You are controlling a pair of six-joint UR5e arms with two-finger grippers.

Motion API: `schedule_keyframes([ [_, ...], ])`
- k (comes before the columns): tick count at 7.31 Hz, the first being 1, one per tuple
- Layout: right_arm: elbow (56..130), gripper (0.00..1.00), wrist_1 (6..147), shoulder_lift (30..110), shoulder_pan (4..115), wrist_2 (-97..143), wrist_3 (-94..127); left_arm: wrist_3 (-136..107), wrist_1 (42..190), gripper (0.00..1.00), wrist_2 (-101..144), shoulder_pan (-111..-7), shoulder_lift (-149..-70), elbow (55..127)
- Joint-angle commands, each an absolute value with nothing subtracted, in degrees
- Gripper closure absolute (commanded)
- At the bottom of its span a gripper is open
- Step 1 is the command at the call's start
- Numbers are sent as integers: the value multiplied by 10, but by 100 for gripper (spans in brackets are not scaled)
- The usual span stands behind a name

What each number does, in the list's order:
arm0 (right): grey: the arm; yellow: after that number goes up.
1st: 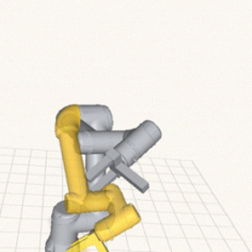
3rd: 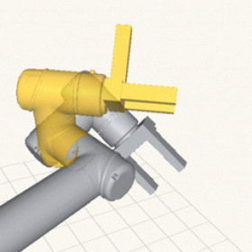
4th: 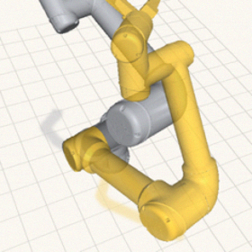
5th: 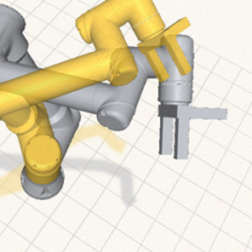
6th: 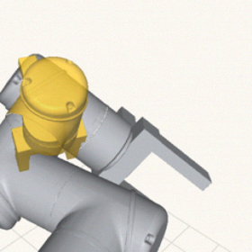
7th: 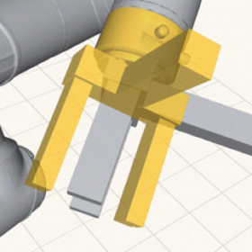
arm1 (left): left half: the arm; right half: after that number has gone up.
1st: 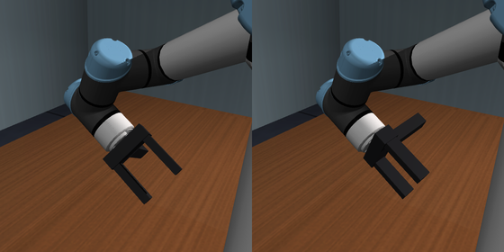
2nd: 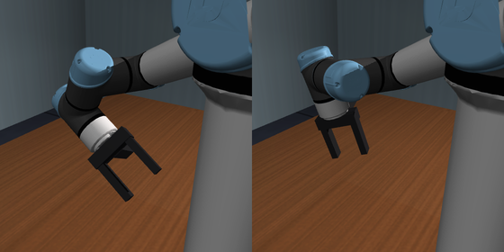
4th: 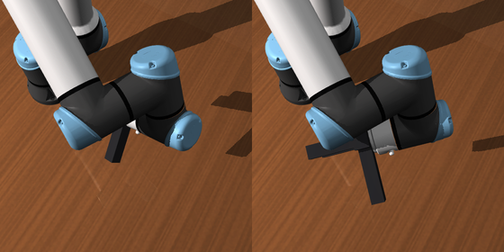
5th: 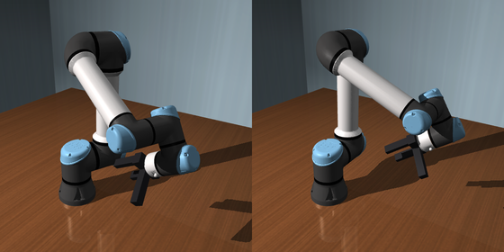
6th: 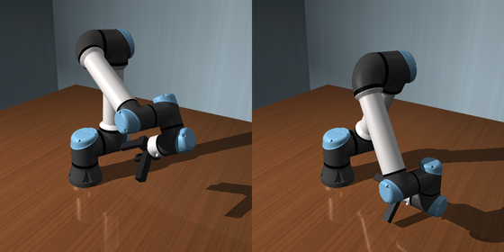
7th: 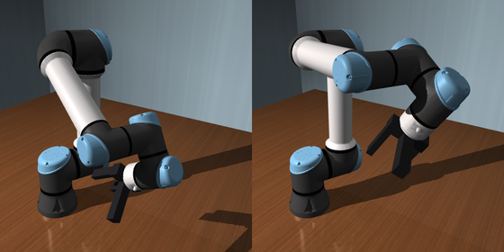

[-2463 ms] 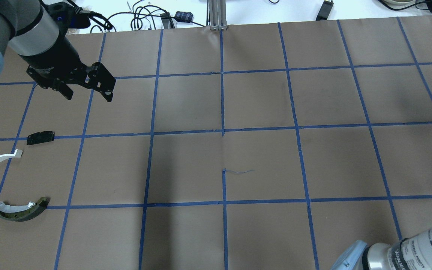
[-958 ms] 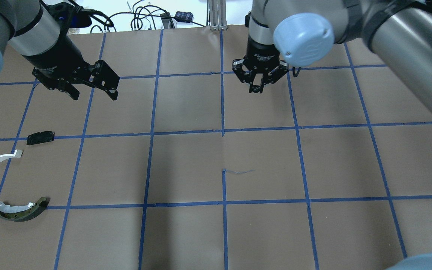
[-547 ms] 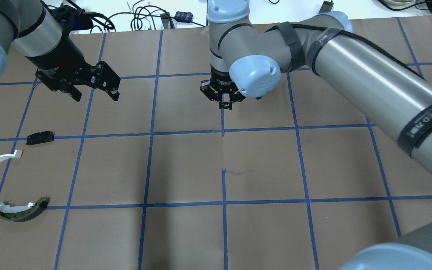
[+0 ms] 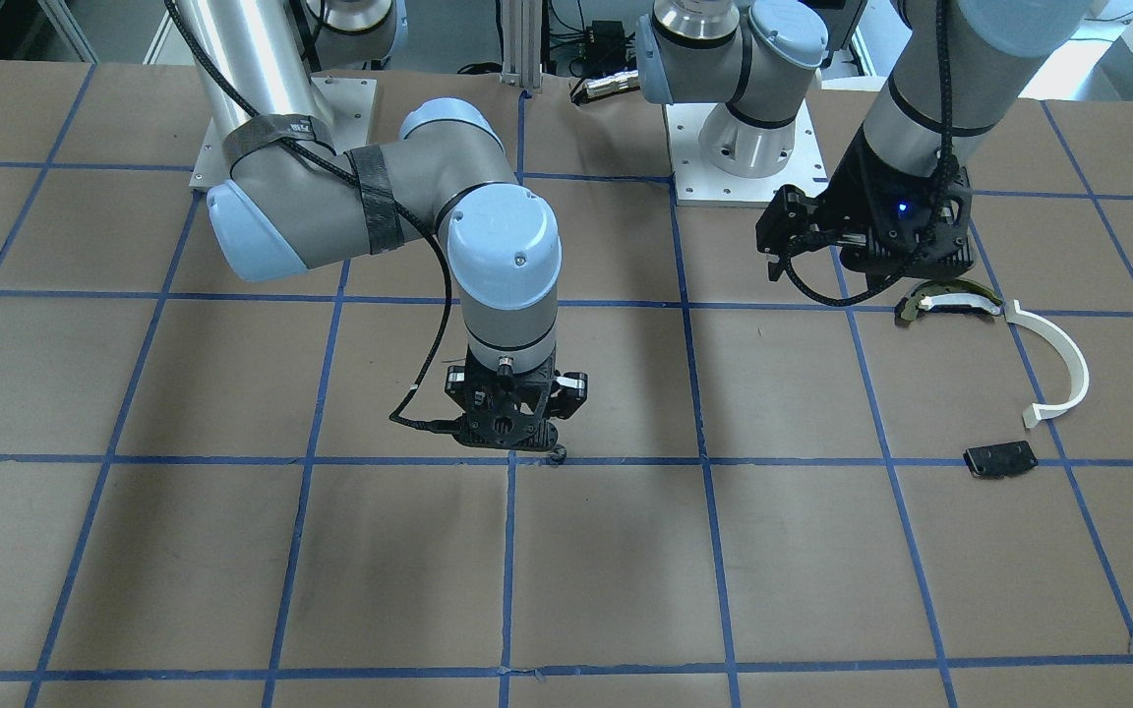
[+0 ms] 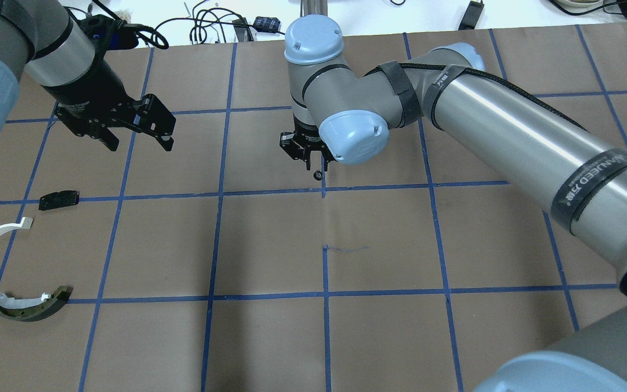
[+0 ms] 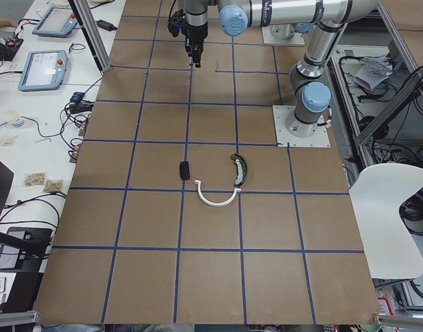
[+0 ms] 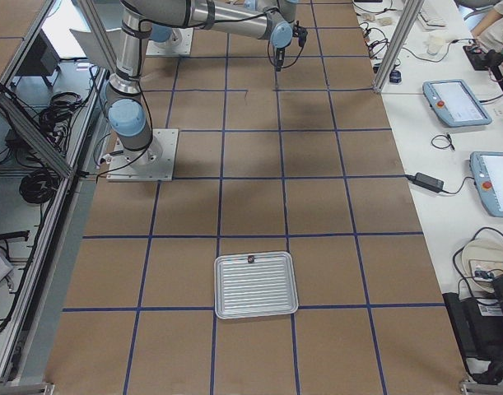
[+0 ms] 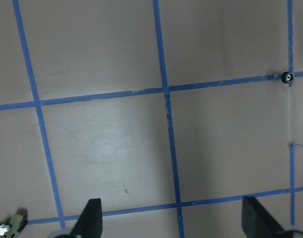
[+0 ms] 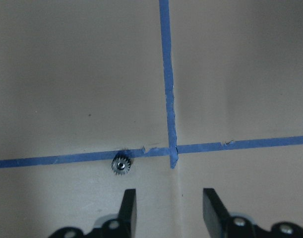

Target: Place bearing gear from tray to pile

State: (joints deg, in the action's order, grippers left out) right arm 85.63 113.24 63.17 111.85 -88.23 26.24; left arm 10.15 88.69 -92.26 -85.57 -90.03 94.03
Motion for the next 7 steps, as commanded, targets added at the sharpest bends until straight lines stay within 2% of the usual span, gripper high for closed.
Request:
schedule_keyframes([
  [1, 857, 33, 1118, 665, 1081, -940, 199, 91, 884, 0, -912, -866, -909, 946],
  [5, 858, 33, 964, 789, 798, -952, -245, 24, 741, 0, -889, -963, -1023, 953],
  [7, 855, 30, 957, 794, 661, -950, -492, 12, 673, 0, -888, -1003, -1097, 953],
])
